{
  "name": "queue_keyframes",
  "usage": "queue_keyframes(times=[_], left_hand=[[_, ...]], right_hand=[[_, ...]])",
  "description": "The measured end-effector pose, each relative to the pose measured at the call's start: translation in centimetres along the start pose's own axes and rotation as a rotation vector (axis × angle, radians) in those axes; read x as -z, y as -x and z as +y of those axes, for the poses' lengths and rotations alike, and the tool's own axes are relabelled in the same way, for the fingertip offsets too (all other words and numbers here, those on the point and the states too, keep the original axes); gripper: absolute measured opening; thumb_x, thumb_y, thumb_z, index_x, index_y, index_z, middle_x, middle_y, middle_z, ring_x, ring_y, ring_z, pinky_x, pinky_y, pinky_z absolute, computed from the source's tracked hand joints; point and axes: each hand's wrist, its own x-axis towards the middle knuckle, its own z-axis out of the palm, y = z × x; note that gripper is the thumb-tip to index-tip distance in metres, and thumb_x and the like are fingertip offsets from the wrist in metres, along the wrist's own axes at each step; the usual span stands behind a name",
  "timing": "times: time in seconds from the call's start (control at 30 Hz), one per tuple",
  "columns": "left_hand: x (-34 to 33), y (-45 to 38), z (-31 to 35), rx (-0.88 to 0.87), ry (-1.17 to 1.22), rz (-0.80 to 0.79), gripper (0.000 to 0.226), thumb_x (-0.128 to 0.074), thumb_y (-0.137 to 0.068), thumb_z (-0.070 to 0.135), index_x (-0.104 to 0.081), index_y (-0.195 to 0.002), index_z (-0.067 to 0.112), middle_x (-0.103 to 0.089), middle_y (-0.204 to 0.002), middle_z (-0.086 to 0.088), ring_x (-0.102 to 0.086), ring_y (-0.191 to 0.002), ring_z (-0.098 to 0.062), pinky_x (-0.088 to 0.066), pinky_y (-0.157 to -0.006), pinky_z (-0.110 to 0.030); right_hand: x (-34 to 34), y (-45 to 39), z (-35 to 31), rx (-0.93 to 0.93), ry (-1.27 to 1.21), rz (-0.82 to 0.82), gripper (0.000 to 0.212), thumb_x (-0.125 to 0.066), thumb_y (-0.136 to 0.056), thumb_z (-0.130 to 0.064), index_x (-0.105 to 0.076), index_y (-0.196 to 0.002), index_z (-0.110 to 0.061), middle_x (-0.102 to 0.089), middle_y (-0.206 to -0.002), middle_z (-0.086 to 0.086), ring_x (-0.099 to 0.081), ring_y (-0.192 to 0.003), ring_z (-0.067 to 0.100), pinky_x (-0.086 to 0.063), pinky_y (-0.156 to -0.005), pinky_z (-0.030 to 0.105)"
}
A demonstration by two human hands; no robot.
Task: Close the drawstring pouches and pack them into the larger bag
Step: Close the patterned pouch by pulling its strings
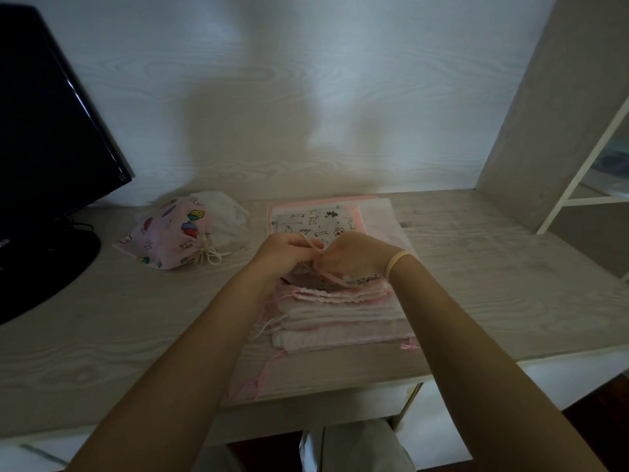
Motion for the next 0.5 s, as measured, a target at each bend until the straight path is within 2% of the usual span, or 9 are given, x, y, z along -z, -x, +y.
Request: queue_keyframes(times=[0.07, 0.1, 0.17, 0.2, 0.27, 0.33, 0.4, 0.5], left_hand=[[-0.1, 0.1, 0.3, -0.030, -0.059, 0.027, 0.011, -0.078, -0.079, 0.008, -0.076, -0.088, 0.014, -0.075, -0.089, 0.003, -0.070, -0.081, -0.010, -0.053, -0.065, -0.020], [-0.1, 0.2, 0.5, -0.056, -0.096, 0.040, 0.013, -0.077, -0.080, 0.008, -0.075, -0.089, 0.017, -0.074, -0.086, 0.005, -0.068, -0.079, -0.007, -0.051, -0.062, -0.014], [-0.2, 0.2, 0.7, -0.103, -0.154, 0.065, 0.017, -0.076, -0.080, 0.007, -0.073, -0.091, 0.020, -0.070, -0.084, 0.007, -0.065, -0.078, -0.003, -0.047, -0.058, -0.008], [-0.2, 0.1, 0.6, -0.128, -0.183, 0.074, 0.018, -0.077, -0.080, 0.007, -0.072, -0.090, 0.021, -0.070, -0.085, 0.007, -0.065, -0.078, -0.004, -0.048, -0.059, -0.010], [-0.3, 0.0, 0.3, -0.201, -0.238, 0.097, 0.019, -0.077, -0.079, 0.008, -0.071, -0.085, 0.025, -0.071, -0.084, 0.004, -0.067, -0.080, -0.011, -0.052, -0.067, -0.020], [-0.6, 0.1, -0.2, -0.279, -0.290, 0.144, 0.019, -0.076, -0.078, 0.006, -0.071, -0.081, 0.025, -0.072, -0.082, 0.000, -0.068, -0.080, -0.016, -0.055, -0.073, -0.029], [-1.0, 0.1, -0.6, -0.340, -0.327, 0.201, 0.016, -0.075, -0.078, 0.005, -0.072, -0.082, 0.020, -0.070, -0.079, 0.002, -0.066, -0.075, -0.014, -0.053, -0.071, -0.027], [-1.2, 0.2, -1.0, -0.381, -0.357, 0.276, 0.013, -0.074, -0.081, 0.007, -0.072, -0.084, 0.020, -0.068, -0.078, 0.006, -0.062, -0.071, -0.008, -0.050, -0.067, -0.021]], right_hand=[[0.3, -0.1, 0.3, 0.030, -0.105, 0.143, 0.060, -0.054, -0.072, -0.054, -0.068, -0.075, 0.004, -0.069, -0.075, 0.020, -0.054, -0.060, 0.020, -0.050, -0.064, 0.036], [0.4, -0.2, 0.4, 0.052, -0.145, 0.227, 0.057, -0.056, -0.077, -0.049, -0.069, -0.082, 0.007, -0.069, -0.078, 0.021, -0.056, -0.064, 0.022, -0.049, -0.064, 0.034], [0.2, -0.6, 0.4, 0.093, -0.143, 0.373, 0.031, -0.058, -0.087, -0.026, -0.070, -0.088, 0.002, -0.069, -0.086, 0.015, -0.061, -0.077, 0.024, -0.049, -0.069, 0.032], [0.1, -0.7, 0.3, 0.109, -0.144, 0.418, 0.019, -0.058, -0.087, -0.017, -0.071, -0.088, -0.004, -0.069, -0.092, 0.009, -0.062, -0.084, 0.023, -0.050, -0.073, 0.031], [-0.4, -1.3, 0.3, 0.120, -0.200, 0.422, 0.013, -0.057, -0.087, -0.011, -0.069, -0.089, -0.013, -0.068, -0.097, 0.004, -0.061, -0.089, 0.020, -0.051, -0.079, 0.031], [-1.0, -2.1, 0.6, 0.104, -0.234, 0.371, 0.016, -0.054, -0.086, -0.007, -0.068, -0.085, -0.015, -0.066, -0.090, 0.002, -0.060, -0.081, 0.018, -0.050, -0.072, 0.026], [-1.5, -2.6, 1.1, 0.088, -0.248, 0.323, 0.021, -0.053, -0.085, -0.001, -0.068, -0.082, -0.015, -0.063, -0.078, -0.003, -0.057, -0.070, 0.012, -0.046, -0.066, 0.022], [-1.9, -3.0, 1.8, 0.079, -0.403, 0.258, 0.018, -0.059, -0.086, 0.001, -0.072, -0.092, -0.010, -0.067, -0.083, 0.003, -0.061, -0.077, 0.016, -0.051, -0.080, 0.031]])
